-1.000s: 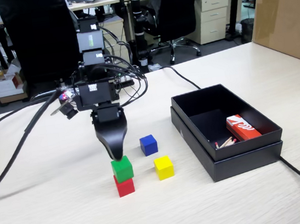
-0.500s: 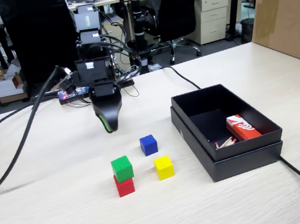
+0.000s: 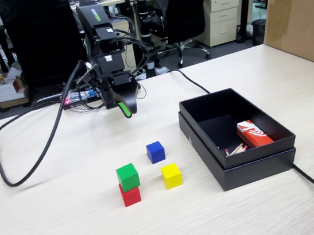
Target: Put the green cube on top of the red cube
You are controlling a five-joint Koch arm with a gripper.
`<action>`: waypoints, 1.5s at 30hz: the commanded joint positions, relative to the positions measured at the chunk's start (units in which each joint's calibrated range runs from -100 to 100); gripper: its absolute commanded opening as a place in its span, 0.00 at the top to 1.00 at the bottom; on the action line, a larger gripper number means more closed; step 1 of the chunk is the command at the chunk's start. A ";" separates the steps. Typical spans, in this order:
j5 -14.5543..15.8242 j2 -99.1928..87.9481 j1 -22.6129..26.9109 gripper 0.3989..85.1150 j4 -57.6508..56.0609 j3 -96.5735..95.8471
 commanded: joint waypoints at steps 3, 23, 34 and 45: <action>0.24 -9.00 0.29 0.41 8.19 -5.96; -0.49 -18.52 1.56 0.44 41.97 -43.59; -0.68 -21.73 0.98 0.43 43.18 -46.67; -0.73 -23.11 0.78 0.43 42.92 -47.12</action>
